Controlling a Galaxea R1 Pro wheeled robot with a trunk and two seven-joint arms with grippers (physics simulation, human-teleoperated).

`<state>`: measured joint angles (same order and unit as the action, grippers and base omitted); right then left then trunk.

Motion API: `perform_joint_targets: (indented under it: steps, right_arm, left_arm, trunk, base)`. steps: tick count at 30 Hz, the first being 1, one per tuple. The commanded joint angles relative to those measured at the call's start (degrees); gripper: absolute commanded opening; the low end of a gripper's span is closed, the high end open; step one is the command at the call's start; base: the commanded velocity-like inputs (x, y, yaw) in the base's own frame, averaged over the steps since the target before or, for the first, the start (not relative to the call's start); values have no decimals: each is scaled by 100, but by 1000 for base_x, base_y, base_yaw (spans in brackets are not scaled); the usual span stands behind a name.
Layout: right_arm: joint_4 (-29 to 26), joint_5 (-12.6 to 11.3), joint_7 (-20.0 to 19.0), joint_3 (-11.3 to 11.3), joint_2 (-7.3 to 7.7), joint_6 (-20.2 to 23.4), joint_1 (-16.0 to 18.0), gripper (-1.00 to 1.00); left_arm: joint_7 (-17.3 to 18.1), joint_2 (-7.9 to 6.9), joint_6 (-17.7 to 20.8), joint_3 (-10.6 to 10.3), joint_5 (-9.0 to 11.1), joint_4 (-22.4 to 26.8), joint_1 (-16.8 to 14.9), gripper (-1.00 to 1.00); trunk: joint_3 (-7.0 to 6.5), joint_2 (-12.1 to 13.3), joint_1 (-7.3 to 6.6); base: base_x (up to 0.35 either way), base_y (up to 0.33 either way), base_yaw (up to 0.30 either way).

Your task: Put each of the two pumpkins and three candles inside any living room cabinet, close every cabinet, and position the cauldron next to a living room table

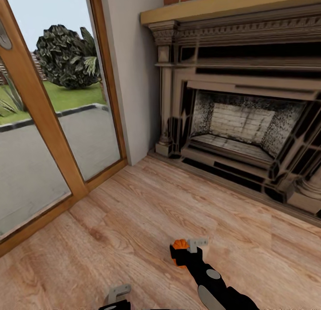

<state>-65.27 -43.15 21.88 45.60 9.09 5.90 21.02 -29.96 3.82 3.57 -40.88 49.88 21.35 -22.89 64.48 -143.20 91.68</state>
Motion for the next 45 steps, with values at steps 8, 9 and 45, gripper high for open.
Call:
perform_joint_targets:
  steps: [8,9,45]
  right_arm:
    - [-12,-19,44,19,-1,16,7,100]
    - [-12,-18,44,19,-2,16,7,100]
    - [-4,-26,44,19,-13,16,7,100]
  left_arm:
    - [-53,-12,21,-43,5,10,-5,100]
    - [-54,-13,21,-43,4,10,-5,100]
    - [-54,-119,258,1,25,57,-190,100]
  trunk:
    - [183,-15,20]
    - [205,-16,23]
    - [338,-24,38]
  base:
    - [0,0,0]
    - [0,0,0]
    - [0,0,0]
